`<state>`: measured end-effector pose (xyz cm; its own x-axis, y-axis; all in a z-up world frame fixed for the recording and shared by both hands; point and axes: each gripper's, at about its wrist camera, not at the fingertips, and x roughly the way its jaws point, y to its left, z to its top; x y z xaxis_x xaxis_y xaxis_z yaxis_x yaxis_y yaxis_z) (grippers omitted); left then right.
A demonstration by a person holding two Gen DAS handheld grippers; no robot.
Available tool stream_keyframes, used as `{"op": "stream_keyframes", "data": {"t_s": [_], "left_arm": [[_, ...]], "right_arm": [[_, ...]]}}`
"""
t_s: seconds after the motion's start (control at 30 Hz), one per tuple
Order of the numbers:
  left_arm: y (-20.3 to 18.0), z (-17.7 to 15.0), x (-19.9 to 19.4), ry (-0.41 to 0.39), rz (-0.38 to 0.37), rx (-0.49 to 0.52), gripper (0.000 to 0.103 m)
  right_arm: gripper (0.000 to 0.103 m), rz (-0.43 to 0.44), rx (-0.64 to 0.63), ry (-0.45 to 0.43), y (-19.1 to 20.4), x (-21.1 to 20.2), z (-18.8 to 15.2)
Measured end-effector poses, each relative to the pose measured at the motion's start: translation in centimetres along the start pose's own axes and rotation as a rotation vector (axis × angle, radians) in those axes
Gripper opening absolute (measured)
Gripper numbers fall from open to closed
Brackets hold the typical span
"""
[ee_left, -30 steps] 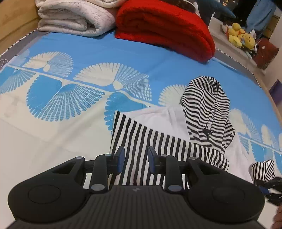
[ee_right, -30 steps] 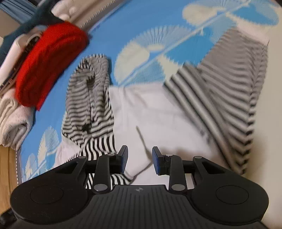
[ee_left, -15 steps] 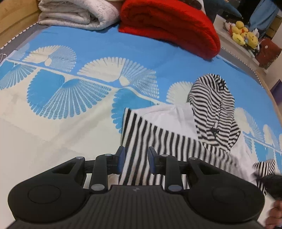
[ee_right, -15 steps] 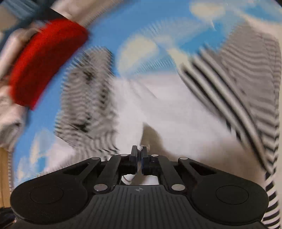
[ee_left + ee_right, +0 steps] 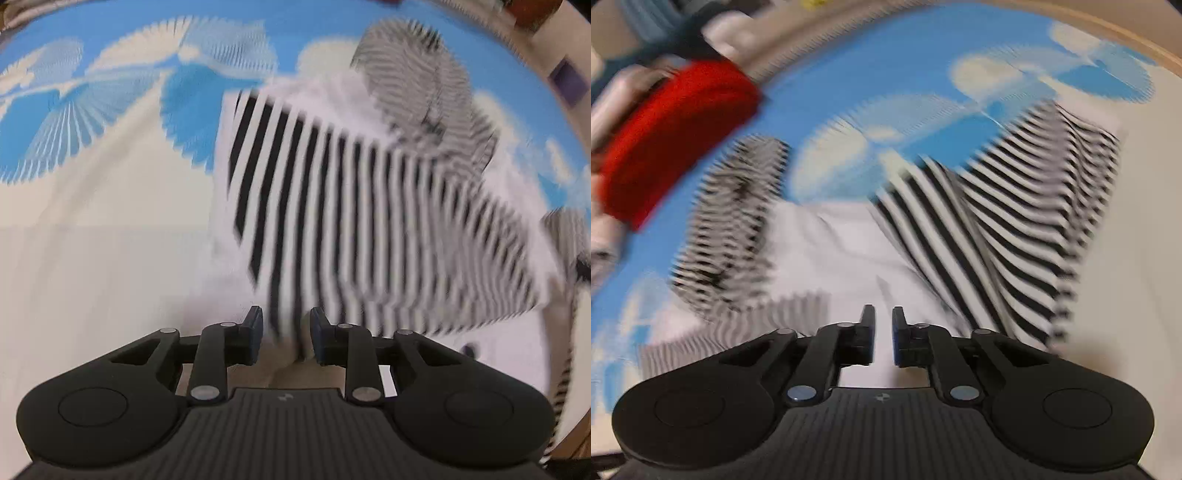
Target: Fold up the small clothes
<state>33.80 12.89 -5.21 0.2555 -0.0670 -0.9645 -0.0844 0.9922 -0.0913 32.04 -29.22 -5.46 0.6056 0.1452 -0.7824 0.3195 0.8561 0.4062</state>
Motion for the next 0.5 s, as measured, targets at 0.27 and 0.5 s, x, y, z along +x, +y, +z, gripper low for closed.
{"op": "stream_keyframes", "data": {"t_s": [0.27, 0.5], "left_arm": [[-0.9, 0.6, -1.7, -0.063, 0.043, 0.049, 0.033], [-3.3, 1.8, -6.3, -0.203, -0.008, 0.072, 0.035]], "right_arm": [[0.028, -0.051, 0.171, 0.259, -3.4, 3.9, 1.4], [0.028, 0.028, 0.172, -0.106, -7.4, -3.8, 10.5]]}}
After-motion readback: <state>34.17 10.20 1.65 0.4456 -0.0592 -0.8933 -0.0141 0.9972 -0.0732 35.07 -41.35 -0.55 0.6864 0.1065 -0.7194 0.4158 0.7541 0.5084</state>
